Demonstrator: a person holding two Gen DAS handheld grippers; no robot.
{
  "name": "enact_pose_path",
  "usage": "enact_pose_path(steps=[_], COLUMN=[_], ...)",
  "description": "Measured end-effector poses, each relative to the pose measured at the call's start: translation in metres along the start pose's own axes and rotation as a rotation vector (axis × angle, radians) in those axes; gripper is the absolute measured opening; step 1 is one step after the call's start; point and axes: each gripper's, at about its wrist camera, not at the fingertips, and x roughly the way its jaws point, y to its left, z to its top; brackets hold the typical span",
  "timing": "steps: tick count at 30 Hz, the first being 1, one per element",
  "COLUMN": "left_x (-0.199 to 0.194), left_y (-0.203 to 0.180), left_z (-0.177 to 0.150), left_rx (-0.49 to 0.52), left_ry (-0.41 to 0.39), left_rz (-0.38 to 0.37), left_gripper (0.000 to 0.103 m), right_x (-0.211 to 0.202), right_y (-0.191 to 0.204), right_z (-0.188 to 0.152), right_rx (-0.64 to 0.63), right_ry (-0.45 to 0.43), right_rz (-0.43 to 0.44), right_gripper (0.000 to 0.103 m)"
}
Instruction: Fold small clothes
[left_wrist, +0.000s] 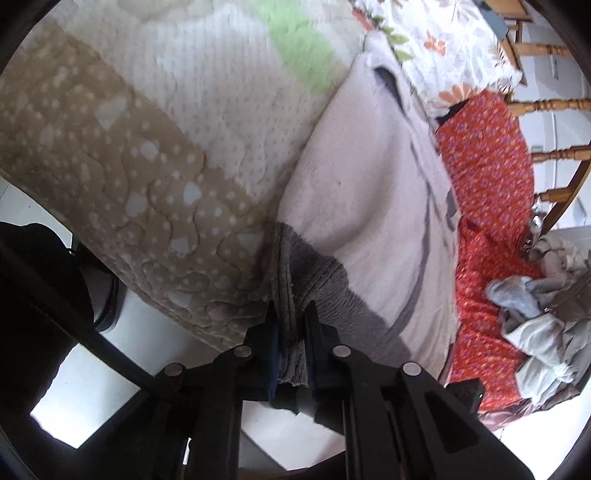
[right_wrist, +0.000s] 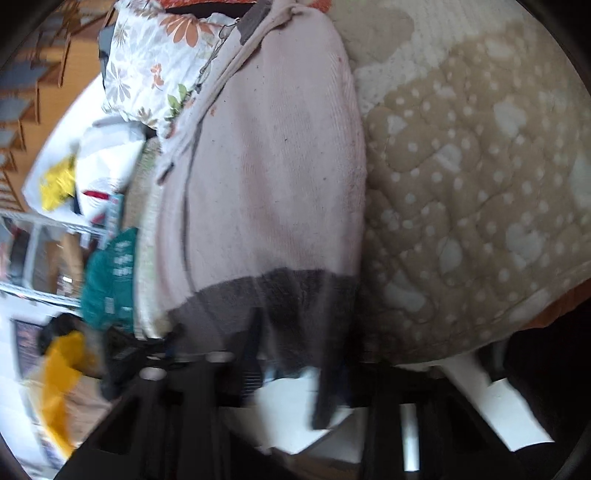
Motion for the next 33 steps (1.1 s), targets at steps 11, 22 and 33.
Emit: enact_pose_path(steps=[11,22,33], left_x=[-0.037,0.044,0.1], left_y=[-0.105,-0.172,-0.186], left_z=[0.082,0.22,0.292], left_rx=[0.157,0.131,0.138], left_ry=[-0.166,-0.186,-0.261], left_rz=[-0.082,-0.04,0.11], left_gripper=[0.01,0.01,0.02], right_x=[-0.056,-0.021,0.036], right_y=[0.088,0.126,0.072], right_z=[0.089,0.256,0.35], right_rx=[-0.188,-0.166,-0.019], right_ry=[-0.162,-0.278,-0.264], right_rz=[0.09,0.063,0.035], right_gripper=[0.007,0.007,0.008])
